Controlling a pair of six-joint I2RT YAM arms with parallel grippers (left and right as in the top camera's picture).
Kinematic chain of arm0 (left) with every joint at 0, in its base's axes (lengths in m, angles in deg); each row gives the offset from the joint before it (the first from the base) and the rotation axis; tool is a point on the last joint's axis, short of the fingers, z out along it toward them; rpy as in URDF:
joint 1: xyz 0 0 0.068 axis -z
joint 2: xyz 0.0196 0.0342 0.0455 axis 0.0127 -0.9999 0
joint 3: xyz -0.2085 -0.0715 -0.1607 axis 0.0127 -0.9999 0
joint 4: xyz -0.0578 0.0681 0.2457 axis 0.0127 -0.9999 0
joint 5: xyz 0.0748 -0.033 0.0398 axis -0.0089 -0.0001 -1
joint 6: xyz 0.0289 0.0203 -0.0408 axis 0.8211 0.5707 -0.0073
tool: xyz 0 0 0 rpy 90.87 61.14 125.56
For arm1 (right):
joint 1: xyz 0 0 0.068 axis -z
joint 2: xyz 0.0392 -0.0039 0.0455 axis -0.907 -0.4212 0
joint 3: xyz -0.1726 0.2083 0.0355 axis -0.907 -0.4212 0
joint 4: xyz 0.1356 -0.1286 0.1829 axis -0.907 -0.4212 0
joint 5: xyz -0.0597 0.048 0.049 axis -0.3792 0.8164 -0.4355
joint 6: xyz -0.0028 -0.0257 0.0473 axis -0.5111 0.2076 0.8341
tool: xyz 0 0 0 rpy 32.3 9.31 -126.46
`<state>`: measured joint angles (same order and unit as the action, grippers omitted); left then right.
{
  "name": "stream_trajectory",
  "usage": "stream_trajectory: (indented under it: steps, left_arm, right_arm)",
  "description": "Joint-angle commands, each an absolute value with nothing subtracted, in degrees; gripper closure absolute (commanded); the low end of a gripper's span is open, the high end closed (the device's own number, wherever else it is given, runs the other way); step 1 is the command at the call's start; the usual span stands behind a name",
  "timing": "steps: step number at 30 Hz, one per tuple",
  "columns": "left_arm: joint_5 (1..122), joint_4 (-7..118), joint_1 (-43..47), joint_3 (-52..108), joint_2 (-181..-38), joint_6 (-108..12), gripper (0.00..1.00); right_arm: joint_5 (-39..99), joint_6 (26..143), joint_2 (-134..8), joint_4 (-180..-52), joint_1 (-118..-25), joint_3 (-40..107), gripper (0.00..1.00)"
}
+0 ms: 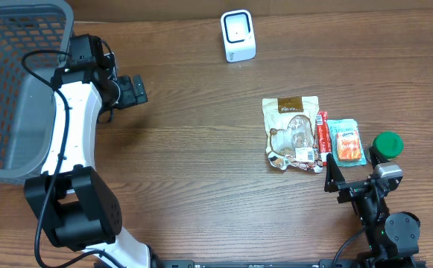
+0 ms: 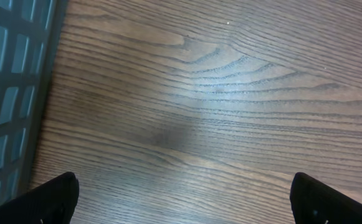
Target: Scan the item barcode
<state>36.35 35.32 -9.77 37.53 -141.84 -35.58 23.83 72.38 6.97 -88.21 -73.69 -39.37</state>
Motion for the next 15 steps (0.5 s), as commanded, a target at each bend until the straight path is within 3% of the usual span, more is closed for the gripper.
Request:
stream_trajectory:
  steps: [1, 15]
  left_arm:
    - [36.2, 35.4, -9.4, 38.7, -134.2, -34.5, 0.00]
    - [36.2, 35.4, -9.4, 38.7, -93.8, -34.5, 0.00]
  right_arm:
    - [24.3, 72.1, 7.6, -87.8, -73.3, -40.0, 0.00]
    - [24.3, 72.1, 7.6, -87.8, -73.3, -40.0, 0.00]
